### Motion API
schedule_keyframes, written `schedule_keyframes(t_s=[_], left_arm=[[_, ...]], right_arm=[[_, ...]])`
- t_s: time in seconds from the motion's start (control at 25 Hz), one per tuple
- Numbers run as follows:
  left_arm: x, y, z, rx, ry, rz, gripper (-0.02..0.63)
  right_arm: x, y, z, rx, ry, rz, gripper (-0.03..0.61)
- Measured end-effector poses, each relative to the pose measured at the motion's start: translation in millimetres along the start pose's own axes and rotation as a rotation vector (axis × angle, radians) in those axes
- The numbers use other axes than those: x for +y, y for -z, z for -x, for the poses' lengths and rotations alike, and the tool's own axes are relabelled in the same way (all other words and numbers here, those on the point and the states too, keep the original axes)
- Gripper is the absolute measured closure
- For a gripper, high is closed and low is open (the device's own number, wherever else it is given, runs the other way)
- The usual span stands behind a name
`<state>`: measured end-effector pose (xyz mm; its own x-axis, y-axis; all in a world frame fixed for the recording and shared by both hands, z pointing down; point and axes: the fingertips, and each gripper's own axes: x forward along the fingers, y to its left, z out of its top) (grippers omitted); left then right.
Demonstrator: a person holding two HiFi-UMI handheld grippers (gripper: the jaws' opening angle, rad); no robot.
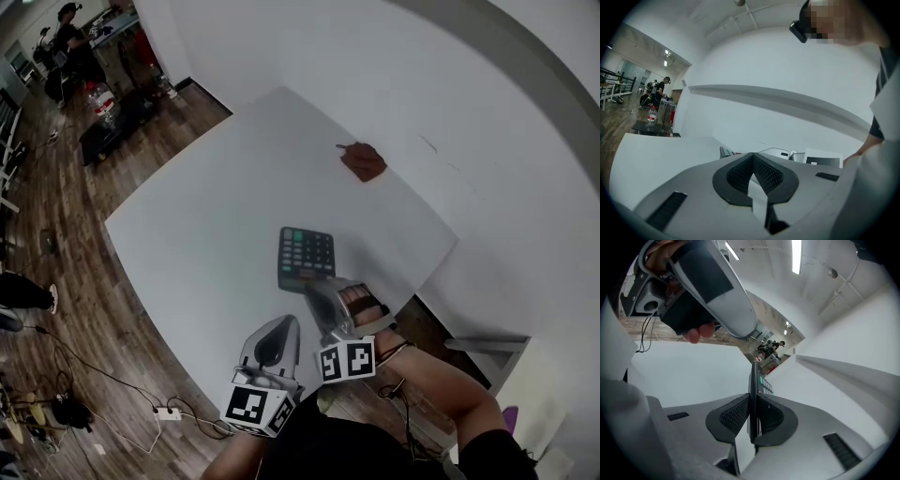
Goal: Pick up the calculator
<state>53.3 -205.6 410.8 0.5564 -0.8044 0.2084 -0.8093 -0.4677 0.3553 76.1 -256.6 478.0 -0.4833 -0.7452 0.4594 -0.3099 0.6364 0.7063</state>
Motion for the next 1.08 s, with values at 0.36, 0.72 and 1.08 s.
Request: schedule_keyframes(t_s=[0.36, 0.72, 1.08], left_arm=[[-67, -22, 62, -0.054, 0.074, -0.047, 0.607], [-121, -33, 98, -0.111, 0.126, -0.1, 0.607], [-148, -31, 117, -0.125, 0.147, -0.115, 0.607]], right_arm=[[6, -46, 110, -0.023, 0.063, -0.016, 0.528], [24, -59, 168, -0.01, 0.068, -0.032, 0.528], [36, -60, 198, 0.006, 0.085, -0.038, 0.528]])
